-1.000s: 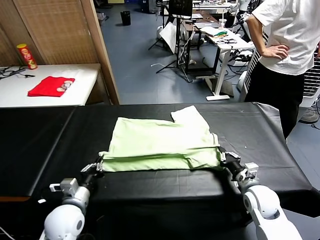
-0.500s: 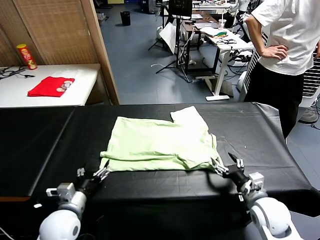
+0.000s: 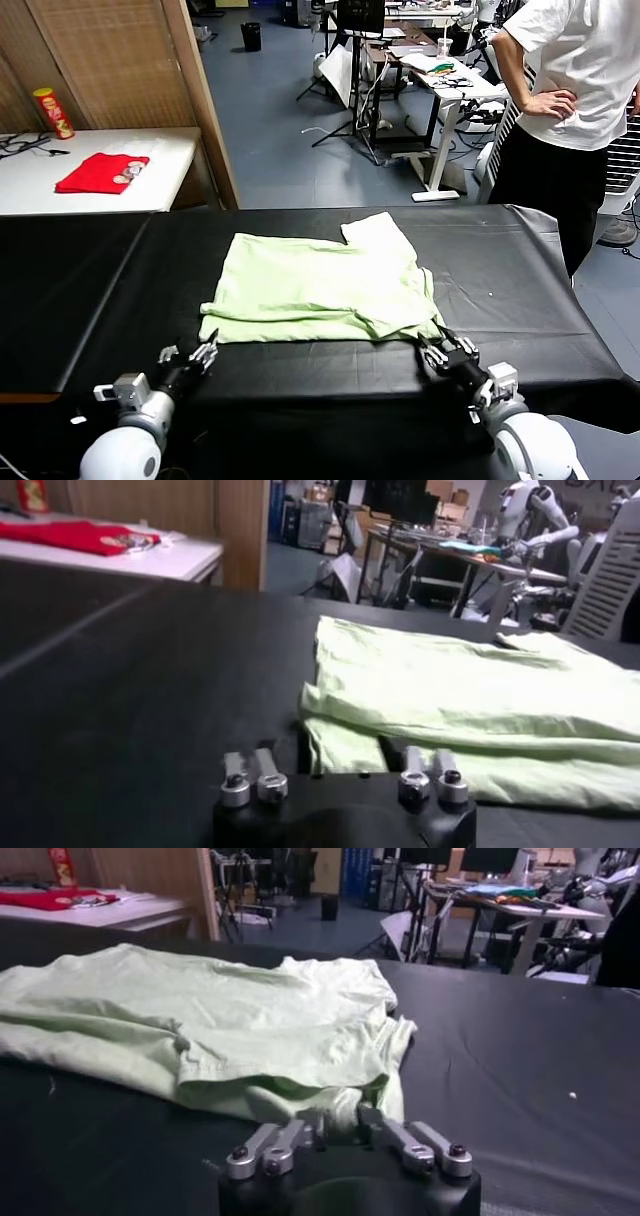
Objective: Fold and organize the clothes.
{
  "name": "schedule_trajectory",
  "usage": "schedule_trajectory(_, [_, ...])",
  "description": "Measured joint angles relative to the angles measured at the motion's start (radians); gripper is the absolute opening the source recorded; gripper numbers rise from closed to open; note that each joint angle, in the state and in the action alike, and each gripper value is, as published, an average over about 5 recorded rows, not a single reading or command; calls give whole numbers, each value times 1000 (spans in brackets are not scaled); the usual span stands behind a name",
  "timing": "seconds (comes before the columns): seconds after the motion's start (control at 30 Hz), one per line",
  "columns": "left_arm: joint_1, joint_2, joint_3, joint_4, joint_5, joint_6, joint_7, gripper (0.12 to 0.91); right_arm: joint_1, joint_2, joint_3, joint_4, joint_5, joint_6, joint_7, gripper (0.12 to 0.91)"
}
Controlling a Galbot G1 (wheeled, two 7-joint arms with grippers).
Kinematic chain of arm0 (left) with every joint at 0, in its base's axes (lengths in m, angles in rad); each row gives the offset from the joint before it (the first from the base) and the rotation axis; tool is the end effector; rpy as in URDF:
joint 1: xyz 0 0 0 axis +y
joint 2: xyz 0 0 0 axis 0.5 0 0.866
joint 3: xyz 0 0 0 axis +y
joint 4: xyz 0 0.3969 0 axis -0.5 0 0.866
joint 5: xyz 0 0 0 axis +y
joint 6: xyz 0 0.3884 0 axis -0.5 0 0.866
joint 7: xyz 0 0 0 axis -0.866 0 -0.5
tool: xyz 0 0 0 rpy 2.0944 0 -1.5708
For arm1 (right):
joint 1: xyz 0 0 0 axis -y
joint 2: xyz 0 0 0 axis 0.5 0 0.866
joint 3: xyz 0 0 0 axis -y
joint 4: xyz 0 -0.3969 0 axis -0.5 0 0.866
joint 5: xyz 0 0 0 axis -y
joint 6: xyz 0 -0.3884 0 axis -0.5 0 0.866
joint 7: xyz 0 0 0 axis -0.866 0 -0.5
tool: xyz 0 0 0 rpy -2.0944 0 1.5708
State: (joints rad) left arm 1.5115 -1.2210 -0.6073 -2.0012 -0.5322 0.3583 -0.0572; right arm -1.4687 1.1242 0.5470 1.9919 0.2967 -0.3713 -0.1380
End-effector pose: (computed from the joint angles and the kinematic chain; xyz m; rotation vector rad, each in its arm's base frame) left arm 0.2202 0.1082 -0.3457 -0.0612 -2.7330 0.2157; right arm 0.2369 -0.1103 -0.3377 0.3757 -2.7126 0.1694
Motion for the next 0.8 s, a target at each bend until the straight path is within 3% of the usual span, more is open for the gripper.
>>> schedule_trajectory(0.17, [13, 1, 1, -2, 21, 4, 3, 141, -18, -10, 6, 11, -1, -1, 0, 123])
schedule_trajectory(0.47, [34, 10, -5, -14, 97, 9, -10, 126, -65, -45, 22, 28, -18, -8, -1, 123])
schedule_trajectory(0.8, [115, 11, -33, -86, 116, 22, -26, 126, -117, -96, 36, 69, 30, -6, 6, 134])
